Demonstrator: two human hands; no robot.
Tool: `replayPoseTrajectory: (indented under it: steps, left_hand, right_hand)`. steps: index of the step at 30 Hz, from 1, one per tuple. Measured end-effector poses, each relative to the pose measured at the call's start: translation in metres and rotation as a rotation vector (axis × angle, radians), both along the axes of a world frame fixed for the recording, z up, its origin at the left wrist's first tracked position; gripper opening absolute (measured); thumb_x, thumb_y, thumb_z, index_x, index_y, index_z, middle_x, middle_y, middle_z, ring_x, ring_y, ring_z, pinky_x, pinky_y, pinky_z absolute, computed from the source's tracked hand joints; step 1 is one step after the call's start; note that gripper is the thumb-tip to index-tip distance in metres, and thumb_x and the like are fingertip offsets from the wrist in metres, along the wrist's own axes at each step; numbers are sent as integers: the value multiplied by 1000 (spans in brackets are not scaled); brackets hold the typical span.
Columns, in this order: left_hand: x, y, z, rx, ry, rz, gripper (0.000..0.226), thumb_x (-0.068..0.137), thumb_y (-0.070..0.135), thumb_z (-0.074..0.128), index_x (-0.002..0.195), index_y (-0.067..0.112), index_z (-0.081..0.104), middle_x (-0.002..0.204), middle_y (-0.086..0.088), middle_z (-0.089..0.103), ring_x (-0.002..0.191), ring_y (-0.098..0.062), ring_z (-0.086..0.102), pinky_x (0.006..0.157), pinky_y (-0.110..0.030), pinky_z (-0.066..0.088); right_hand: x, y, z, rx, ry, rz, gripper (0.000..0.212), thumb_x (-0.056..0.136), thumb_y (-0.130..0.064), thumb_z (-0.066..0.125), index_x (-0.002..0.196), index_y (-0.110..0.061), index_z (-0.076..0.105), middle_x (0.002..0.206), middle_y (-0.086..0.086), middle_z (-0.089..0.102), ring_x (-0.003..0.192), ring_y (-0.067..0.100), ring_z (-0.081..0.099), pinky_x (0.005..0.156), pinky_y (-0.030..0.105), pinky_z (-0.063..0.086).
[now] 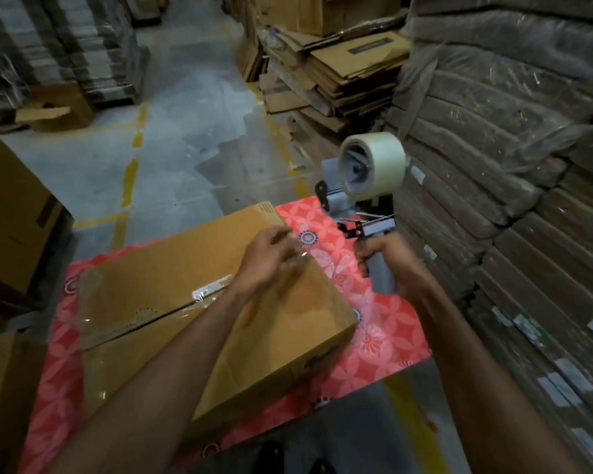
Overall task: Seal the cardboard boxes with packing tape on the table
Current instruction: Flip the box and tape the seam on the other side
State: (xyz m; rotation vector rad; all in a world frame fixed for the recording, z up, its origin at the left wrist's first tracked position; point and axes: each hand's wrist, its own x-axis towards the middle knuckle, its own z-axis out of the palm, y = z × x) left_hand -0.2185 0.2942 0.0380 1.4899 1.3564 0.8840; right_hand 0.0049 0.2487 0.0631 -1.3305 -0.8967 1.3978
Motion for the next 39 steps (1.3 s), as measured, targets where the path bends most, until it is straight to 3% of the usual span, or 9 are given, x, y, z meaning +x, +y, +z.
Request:
replayPoseTrajectory:
  steps: [2, 5, 7, 11, 19, 25, 28, 35, 39]
  left_hand:
    - [11, 18, 26, -339, -467, 130, 25, 101, 29, 55, 99, 8, 67, 94, -10, 61, 80, -20, 58, 69, -27, 56]
    - [11, 37, 40, -724, -691, 98, 42, 99, 45, 54, 88, 4, 56, 86, -14, 56, 82, -30, 60, 69, -45, 59]
    - [6, 42, 36, -818, -733, 88, 37, 97, 42, 59, 90, 6, 54, 89, -12, 52, 86, -28, 59, 60, -41, 62]
    - [-4, 46, 32, -836, -846, 112, 25, 100, 12, 53, 78, 3, 61, 64, -6, 57, 49, -13, 60, 47, -26, 57]
    - [-33, 86, 26, -653, -427, 5, 27, 98, -11, 36, 81, -4, 55, 60, -14, 56, 43, -19, 52, 38, -25, 44]
    - [-54, 142, 50, -374, -112, 4, 33, 93, -12, 50, 64, 3, 56, 55, -9, 56, 34, -9, 54, 37, -20, 44]
    - [-69, 175, 55, -344, -168, 15, 21, 87, -12, 65, 68, -4, 61, 53, -11, 59, 35, -11, 54, 40, -20, 49]
    - [-56, 205, 10, -242, -67, -65, 13, 85, 1, 75, 78, -3, 66, 69, -15, 67, 56, -18, 65, 55, -25, 56]
    - [-55, 207, -14, -201, -37, -6, 14, 83, 8, 78, 74, 0, 70, 72, -14, 70, 58, -16, 63, 52, -22, 51]
  right_hand:
    - [-15, -6, 12, 44, -75, 22, 11, 66, 9, 54, 75, 7, 60, 66, 20, 49, 37, 22, 41, 40, 23, 35]
    - [-40, -14, 15, -8, -55, 71, 14, 67, 11, 50, 76, 8, 60, 73, 23, 46, 40, 21, 39, 43, 24, 31]
    - [-51, -16, 15, -15, -24, 79, 16, 66, 10, 50, 60, -3, 57, 72, 21, 44, 42, 21, 38, 45, 25, 30]
    - [-59, -13, 15, 8, -67, 116, 14, 65, 8, 53, 61, -6, 54, 73, 19, 45, 46, 20, 39, 46, 29, 30]
    - [-78, 8, 12, 49, -125, 153, 21, 56, -3, 56, 76, -2, 52, 69, 13, 52, 46, 19, 41, 46, 28, 33]
    - [-98, 25, 7, 100, -230, 117, 16, 54, -11, 59, 68, -4, 59, 67, 15, 53, 55, 25, 41, 49, 34, 35]
    - [-95, 15, 4, 126, -156, 89, 24, 56, -6, 55, 68, -20, 71, 63, 9, 53, 51, 22, 40, 46, 31, 33]
    - [-95, 13, -22, 5, -159, -29, 14, 53, -7, 56, 65, -2, 61, 67, 19, 53, 49, 23, 42, 46, 31, 31]
    - [-100, 21, -27, -64, -171, -50, 12, 50, -10, 59, 60, -14, 64, 64, 16, 54, 50, 23, 41, 48, 32, 31]
